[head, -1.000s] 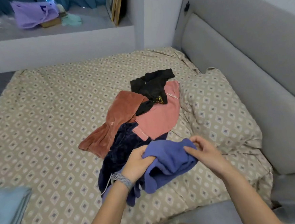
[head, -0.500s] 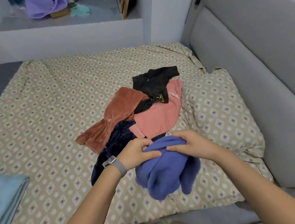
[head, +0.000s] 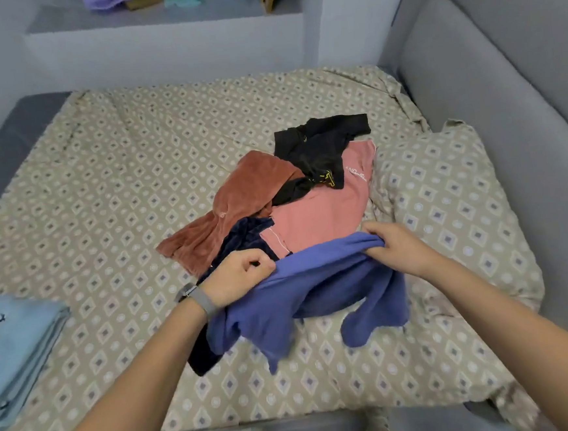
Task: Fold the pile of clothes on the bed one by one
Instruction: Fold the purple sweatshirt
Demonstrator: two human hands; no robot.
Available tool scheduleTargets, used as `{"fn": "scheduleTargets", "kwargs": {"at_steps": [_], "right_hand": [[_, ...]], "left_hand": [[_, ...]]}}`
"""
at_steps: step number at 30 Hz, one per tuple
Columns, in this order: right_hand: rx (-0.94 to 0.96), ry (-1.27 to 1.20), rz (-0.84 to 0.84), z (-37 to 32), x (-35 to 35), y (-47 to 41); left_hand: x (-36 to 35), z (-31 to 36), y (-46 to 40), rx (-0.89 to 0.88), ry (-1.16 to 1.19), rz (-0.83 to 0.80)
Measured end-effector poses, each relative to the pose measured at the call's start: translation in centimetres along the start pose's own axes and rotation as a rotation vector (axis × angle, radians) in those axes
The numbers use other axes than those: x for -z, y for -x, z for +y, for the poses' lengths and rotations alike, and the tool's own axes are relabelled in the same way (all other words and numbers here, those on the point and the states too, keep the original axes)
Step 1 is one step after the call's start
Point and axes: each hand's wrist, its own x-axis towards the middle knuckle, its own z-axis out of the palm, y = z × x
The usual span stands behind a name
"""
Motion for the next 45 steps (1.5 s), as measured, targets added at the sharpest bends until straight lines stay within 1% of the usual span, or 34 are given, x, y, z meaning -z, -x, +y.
{"fn": "scheduleTargets", "kwargs": {"at_steps": [1,3,4,5,6,7,8,9,10,11,12,13,14,15,16,18,19,21,23,24,26,28,29,30,33,36,40,43,45], "right_hand": [[0.022,0.018,-0.007,0.4,1.0,-1.2],[0.072,0.051,-0.051,1.5,2.6,-3.3],[0.091,0.071,-0.073,2.3,3.1,-4.3],[0.103,0.099,-0.089,3.0,3.5,-5.3],[0.113,0.145,-0.08,3.7,3.9,-6.2],[0.114,0.195,-0.044,4.2,4.2,-7.1],[0.123,0.241,0.029,4.7,4.5,-7.7],[0.143,0.266,0.132,5.0,4.7,-8.1],[0.18,0.275,0.251,5.5,4.9,-8.3],[0.23,0.281,0.363,6.0,4.7,-8.3],[0.283,0.296,0.449,7.1,4.1,-8.1],[0.309,0.321,0.479,8.7,2.8,-7.9],[0.296,0.359,0.466,10.8,0.9,-7.5],[0.255,0.391,0.415,13.4,-1.6,-7.1],[0.204,0.415,0.329,16.1,-4.5,-6.5],[0.05,0.458,0.081,20.9,-10.3,-5.2],[-0.034,0.511,-0.053,22.8,-13.1,-4.6],[-0.134,0.603,-0.287,26.2,-18.2,-3.4],[-0.197,0.617,-0.422,28.5,-22.2,-2.4],[-0.207,0.613,-0.457,29.4,-23.8,-1.9],[-0.189,0.679,-0.507,31.0,-26.5,-1.1],[-0.158,0.723,-0.446,31.6,-28.0,-0.5],[-0.173,0.702,-0.405,31.7,-28.4,-0.4],[-0.174,0.675,-0.366,31.8,-28.5,0.0],[-0.167,0.646,-0.306,31.4,-29.0,2.2],[-0.18,0.67,-0.283,30.6,-29.8,6.1],[-0.187,0.571,-0.207,30.3,-30.1,10.9],[-0.255,0.551,-0.256,30.5,-29.9,14.2],[-0.241,0.518,-0.299,30.1,-29.8,16.2]], "left_hand": [[0.5,0.3,-0.6,0.07,-0.081,-0.116],[1.1,0.1,-2.0,0.258,-0.339,-0.331],[1.0,0.1,-2.7,0.338,-0.496,-0.372],[1.0,0.4,-3.7,0.397,-0.645,-0.343],[1.0,0.8,-4.8,0.425,-0.759,-0.204],[1.3,1.0,-5.7,0.406,-0.816,0.009],[1.7,1.1,-6.4,0.365,-0.803,0.245],[1.8,1.0,-7.0,0.282,-0.747,0.495],[1.7,0.6,-7.2,0.161,-0.702,0.698],[1.3,0.0,-7.2,0.038,-0.684,0.839],[0.5,-1.0,-7.3,-0.041,-0.703,0.885],[-0.8,-2.8,-7.5,-0.093,-0.746,0.854],[-2.3,-4.9,-7.6,-0.114,-0.768,0.769],[-3.8,-7.9,-7.7,-0.097,-0.779,0.642],[-5.5,-11.1,-7.6,-0.041,-0.799,0.476],[-8.9,-17.6,-7.0,0.141,-0.847,0.098],[-10.5,-20.6,-6.6,0.213,-0.881,-0.024],[-13.2,-25.7,-5.7,0.3,-0.91,-0.194],[-15.4,-29.8,-4.9,0.336,-0.918,-0.272],[-16.2,-31.7,-4.4,0.358,-0.896,-0.304],[-17.7,-35.4,-2.9,0.398,-0.781,-0.302],[-18.9,-38.0,-1.4,0.403,-0.589,-0.182],[-19.5,-39.1,-0.8,0.382,-0.564,-0.106],[-20.0,-39.8,-0.3,0.356,-0.57,-0.052],[-21.8,-39.7,1.3,0.29,-0.728,-0.002],[-23.9,-38.0,4.0,0.337,-0.811,-0.058],[-25.9,-37.3,7.5,0.347,-0.86,-0.12],[-26.8,-37.3,9.2,0.335,-0.918,-0.208],[-27.5,-36.5,10.3,0.231,-1.007,-0.252]]}}
